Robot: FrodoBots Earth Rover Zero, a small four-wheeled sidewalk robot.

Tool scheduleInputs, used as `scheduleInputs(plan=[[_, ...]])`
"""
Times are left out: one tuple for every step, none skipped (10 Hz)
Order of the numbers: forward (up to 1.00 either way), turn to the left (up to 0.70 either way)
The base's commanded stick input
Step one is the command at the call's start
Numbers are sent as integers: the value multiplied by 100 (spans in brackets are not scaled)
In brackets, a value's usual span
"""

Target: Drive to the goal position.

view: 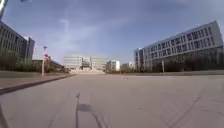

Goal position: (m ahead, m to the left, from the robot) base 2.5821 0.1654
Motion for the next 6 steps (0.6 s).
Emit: scheduleInputs(plan=[[70,0],[70,0],[70,0],[70,0],[70,0],[70,0]])
